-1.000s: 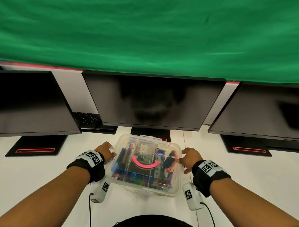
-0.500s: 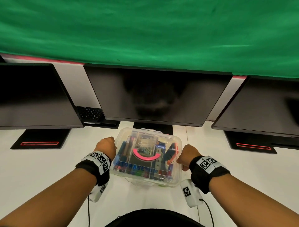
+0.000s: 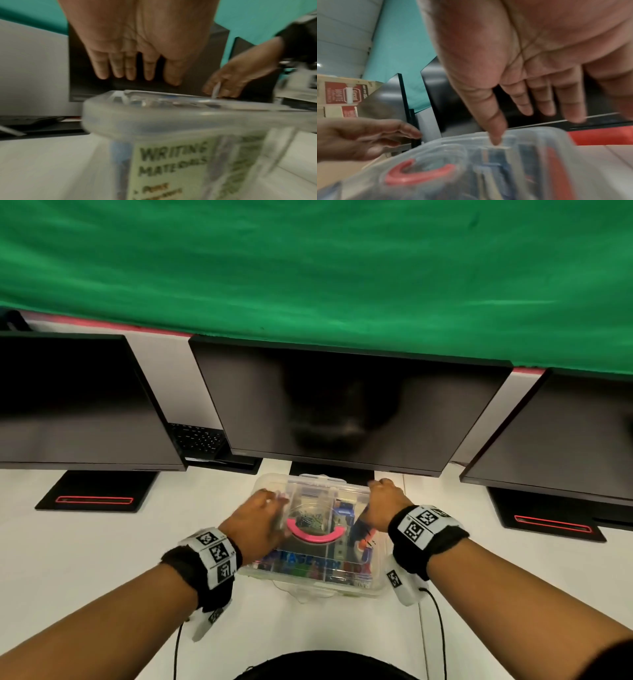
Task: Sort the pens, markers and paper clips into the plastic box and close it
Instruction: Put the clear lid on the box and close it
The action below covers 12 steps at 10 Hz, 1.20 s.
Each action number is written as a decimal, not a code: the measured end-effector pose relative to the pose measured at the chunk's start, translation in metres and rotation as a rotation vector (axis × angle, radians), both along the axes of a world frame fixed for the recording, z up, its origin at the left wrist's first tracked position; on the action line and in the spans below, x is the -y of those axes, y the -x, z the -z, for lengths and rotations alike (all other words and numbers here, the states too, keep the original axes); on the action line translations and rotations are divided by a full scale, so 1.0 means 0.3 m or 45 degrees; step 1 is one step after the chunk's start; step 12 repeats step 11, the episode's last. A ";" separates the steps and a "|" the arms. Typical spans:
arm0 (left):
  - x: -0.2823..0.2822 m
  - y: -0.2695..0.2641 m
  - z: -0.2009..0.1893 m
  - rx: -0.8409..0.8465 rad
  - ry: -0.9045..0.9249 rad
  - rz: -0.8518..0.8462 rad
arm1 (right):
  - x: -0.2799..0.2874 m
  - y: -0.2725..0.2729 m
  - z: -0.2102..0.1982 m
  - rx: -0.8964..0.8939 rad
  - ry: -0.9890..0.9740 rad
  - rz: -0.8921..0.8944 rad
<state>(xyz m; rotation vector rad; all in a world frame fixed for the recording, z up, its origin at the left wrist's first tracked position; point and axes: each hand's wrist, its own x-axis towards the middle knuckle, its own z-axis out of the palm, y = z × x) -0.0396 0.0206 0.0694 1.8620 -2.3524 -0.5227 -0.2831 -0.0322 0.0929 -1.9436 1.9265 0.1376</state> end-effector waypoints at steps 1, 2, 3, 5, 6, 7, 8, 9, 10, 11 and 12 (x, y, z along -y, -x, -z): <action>-0.048 0.034 0.025 0.104 -0.107 0.406 | 0.051 -0.084 0.019 0.068 -0.052 -0.222; -0.056 0.042 0.076 0.217 -0.125 0.462 | 0.088 -0.118 0.034 -0.043 -0.128 -0.283; -0.059 0.045 0.072 0.184 -0.156 0.423 | 0.120 -0.120 0.033 -0.152 -0.175 -0.296; -0.069 0.053 0.081 0.208 -0.173 0.401 | 0.159 -0.141 0.039 -0.188 -0.212 -0.281; -0.069 0.053 0.088 0.209 -0.192 0.388 | 0.174 -0.141 0.047 -0.191 -0.227 -0.272; -0.074 0.064 0.083 0.213 -0.215 0.374 | 0.188 -0.150 0.046 -0.209 -0.266 -0.270; -0.072 0.069 0.068 0.214 -0.222 0.371 | 0.200 -0.157 0.043 -0.175 -0.264 -0.264; -0.077 0.069 0.078 0.187 -0.231 0.370 | 0.182 -0.142 0.042 -0.133 -0.250 -0.257; -0.077 0.054 0.051 0.116 -0.230 0.387 | 0.140 -0.109 0.046 -0.071 -0.167 -0.265; -0.092 0.009 0.040 -0.076 -0.329 0.380 | 0.048 -0.044 0.044 0.037 -0.085 -0.230; -0.092 0.009 0.040 -0.076 -0.329 0.380 | 0.048 -0.044 0.044 0.037 -0.085 -0.230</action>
